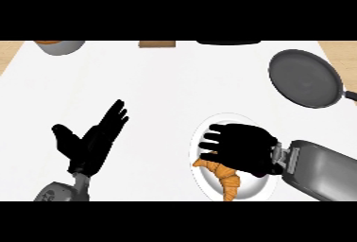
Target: Pick the eggplant from the plate and place it in the pan
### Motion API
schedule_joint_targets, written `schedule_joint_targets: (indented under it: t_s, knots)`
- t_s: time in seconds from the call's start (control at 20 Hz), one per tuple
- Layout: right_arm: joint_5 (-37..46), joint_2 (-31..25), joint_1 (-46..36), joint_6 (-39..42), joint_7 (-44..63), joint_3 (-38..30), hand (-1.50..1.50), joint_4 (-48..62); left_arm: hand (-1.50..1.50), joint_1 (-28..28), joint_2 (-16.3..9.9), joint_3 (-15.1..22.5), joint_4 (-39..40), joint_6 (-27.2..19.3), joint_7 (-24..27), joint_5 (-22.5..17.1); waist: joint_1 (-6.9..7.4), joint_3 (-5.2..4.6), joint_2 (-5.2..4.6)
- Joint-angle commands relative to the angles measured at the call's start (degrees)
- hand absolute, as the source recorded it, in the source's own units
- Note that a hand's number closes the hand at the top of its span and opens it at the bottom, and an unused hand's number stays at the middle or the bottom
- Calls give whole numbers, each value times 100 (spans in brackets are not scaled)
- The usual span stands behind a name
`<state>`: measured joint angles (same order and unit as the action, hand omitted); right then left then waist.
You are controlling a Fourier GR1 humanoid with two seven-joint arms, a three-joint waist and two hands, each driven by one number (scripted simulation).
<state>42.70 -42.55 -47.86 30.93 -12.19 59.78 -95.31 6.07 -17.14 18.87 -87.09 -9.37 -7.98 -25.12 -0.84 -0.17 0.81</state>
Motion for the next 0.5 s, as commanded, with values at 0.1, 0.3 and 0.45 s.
schedule_joint_targets:
  t_s: [0.1,0.3,0.45]
  knots:
    - [750,31,601,1109,1410,560,-150,-1170,0,-95,-71,-105,-13,143,12,19,-21,12,-33]
    - [1107,530,1175,1424,1935,452,-150,-1112,0,-56,146,-108,106,157,112,172,57,15,-70]
    - [1484,466,1308,1415,1729,285,-150,-1069,0,-255,53,-147,-233,283,-39,202,96,17,-70]
